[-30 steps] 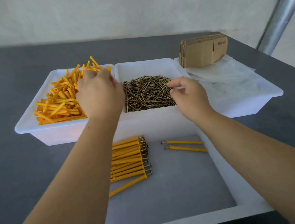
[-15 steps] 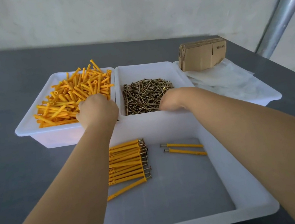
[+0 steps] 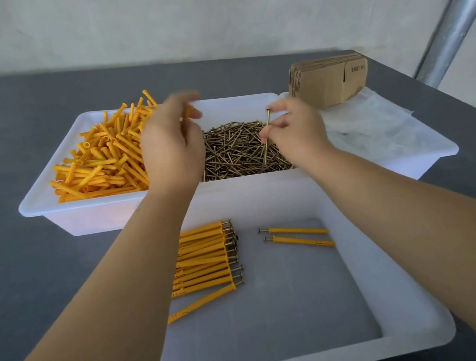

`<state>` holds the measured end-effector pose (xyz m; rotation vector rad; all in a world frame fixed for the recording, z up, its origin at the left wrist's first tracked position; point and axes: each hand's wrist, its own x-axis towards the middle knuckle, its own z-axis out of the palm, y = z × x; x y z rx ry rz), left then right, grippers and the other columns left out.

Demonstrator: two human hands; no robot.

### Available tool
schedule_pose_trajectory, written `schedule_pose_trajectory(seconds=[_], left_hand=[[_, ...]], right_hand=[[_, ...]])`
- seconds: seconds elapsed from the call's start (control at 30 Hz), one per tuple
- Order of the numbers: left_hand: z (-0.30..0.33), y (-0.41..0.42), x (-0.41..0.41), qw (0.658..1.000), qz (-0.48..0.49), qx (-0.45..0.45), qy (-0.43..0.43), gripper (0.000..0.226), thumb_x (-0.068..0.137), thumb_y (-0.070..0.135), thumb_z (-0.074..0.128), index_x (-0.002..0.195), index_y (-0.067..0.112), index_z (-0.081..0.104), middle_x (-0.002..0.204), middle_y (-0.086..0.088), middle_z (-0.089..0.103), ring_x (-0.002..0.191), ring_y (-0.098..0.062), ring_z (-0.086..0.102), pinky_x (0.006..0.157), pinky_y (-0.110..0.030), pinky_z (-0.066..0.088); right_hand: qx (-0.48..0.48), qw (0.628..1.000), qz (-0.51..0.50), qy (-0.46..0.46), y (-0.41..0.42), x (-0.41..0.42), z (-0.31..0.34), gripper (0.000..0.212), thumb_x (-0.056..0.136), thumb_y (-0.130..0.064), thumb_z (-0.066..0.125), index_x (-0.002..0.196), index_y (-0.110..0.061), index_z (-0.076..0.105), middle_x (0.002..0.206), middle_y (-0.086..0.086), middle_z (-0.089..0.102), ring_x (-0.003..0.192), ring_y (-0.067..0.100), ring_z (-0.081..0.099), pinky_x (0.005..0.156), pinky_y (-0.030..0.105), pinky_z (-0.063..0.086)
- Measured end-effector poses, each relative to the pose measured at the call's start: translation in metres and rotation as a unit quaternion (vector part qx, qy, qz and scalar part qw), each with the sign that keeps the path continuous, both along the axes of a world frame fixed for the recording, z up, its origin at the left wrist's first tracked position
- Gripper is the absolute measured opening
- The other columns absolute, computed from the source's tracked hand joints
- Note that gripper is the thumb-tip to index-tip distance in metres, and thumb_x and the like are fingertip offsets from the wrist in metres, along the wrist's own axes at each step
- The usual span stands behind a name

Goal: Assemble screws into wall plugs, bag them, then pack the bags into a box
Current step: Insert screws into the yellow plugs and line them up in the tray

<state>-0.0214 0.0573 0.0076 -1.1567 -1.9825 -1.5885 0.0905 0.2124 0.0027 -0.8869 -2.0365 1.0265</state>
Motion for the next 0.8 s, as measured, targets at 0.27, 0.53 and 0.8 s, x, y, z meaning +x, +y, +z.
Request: schedule_pose_trajectory(seconds=[0.27, 0.53, 0.8], left_hand=[[-0.015, 0.008, 0.032, 0.964, -0.190, -0.160, -0.095, 0.020, 0.097, 0.005, 0.055, 0.101, 0.015, 0.072, 0.082, 0.004, 0.072, 0.060, 0.005, 0.051, 0.056, -0.008, 0.037], [-0.014, 0.004, 0.039, 0.888, -0.279, -0.170, -0.322, 0.008, 0.096, 0.009, 0.061, 0.104, 0.011, 0.060, 0.086, -0.005, 0.077, 0.067, -0.013, 0.067, 0.060, -0.031, 0.058], [-0.014, 0.005, 0.036, 0.878, -0.296, -0.165, -0.339, 0.009, 0.097, 0.008, 0.058, 0.106, 0.011, 0.061, 0.091, -0.005, 0.077, 0.078, -0.016, 0.072, 0.066, -0.032, 0.061]], right_hand=[[-0.070, 0.986, -0.066, 0.136, -0.003, 0.018, -0.002, 0.019, 0.091, -0.002, 0.059, 0.101, -0.018, 0.060, 0.079, 0.001, 0.074, 0.074, 0.015, 0.074, 0.082, 0.044, 0.058], [-0.163, 0.960, 0.019, 0.228, -0.029, 0.022, 0.007, 0.024, 0.096, -0.005, 0.054, 0.114, -0.021, 0.059, 0.079, -0.002, 0.073, 0.072, 0.017, 0.075, 0.065, 0.026, 0.054], [-0.112, 0.971, 0.035, 0.209, -0.032, 0.021, -0.001, 0.026, 0.095, -0.005, 0.055, 0.116, -0.021, 0.058, 0.081, -0.002, 0.073, 0.073, 0.015, 0.074, 0.063, 0.025, 0.054]])
